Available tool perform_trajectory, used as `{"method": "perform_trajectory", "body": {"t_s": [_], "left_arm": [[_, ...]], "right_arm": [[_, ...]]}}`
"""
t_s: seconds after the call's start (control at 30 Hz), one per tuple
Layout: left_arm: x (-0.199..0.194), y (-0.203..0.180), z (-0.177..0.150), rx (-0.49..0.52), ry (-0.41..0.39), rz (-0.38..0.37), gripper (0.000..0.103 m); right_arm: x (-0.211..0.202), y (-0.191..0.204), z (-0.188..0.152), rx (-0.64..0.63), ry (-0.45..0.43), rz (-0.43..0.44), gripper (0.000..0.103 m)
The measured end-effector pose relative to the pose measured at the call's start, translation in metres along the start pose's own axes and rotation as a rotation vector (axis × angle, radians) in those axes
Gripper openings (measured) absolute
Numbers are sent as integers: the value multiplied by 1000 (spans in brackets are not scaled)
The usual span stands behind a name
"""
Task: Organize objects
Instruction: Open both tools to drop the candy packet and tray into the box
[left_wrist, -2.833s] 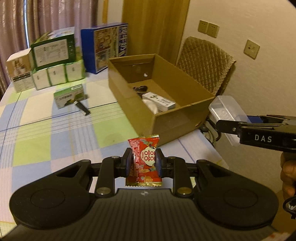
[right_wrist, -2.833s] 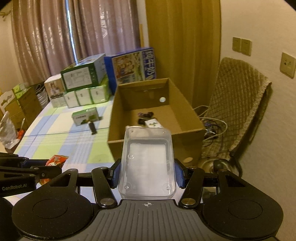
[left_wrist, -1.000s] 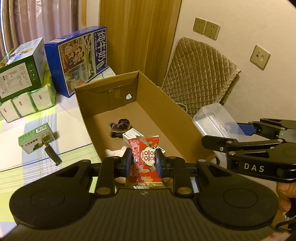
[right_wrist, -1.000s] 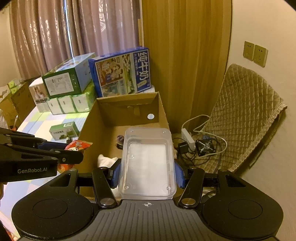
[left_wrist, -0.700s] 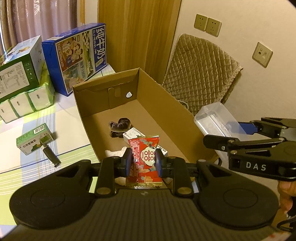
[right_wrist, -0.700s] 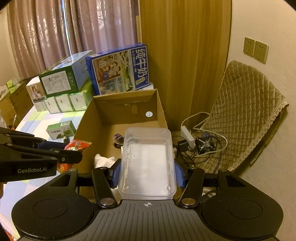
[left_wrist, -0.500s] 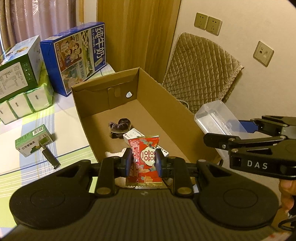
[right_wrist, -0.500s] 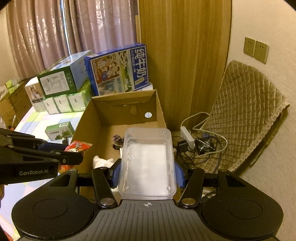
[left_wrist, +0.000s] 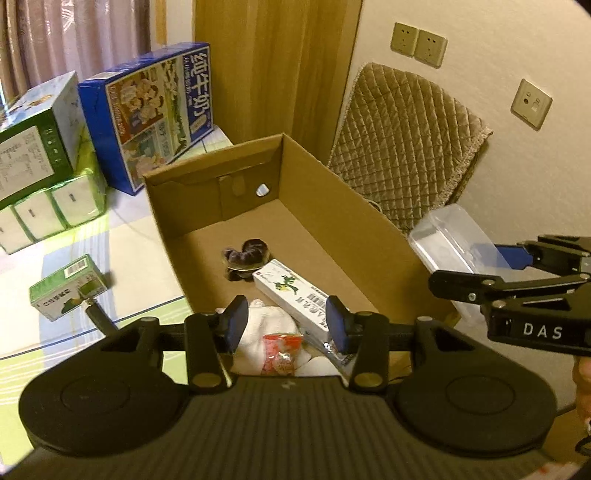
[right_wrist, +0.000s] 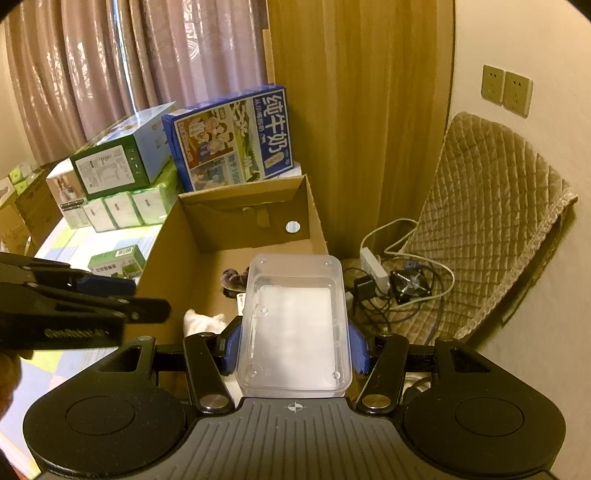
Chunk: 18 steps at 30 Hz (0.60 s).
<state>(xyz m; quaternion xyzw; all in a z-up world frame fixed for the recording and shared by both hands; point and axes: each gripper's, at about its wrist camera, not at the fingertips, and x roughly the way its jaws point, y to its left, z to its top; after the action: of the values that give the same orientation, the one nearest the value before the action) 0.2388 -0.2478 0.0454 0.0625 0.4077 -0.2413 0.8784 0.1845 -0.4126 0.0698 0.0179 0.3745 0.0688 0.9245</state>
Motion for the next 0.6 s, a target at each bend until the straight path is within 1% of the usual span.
{"method": "perform_trajectory", "body": {"t_s": [0.23, 0.6], "left_arm": [[-15, 7, -5, 5, -15, 22, 40], [-18, 17, -13, -12, -9, 33, 40]], "right_arm": [[-2, 5, -3, 2, 3, 11, 54], [5, 14, 2, -4, 5, 28, 54]]}}
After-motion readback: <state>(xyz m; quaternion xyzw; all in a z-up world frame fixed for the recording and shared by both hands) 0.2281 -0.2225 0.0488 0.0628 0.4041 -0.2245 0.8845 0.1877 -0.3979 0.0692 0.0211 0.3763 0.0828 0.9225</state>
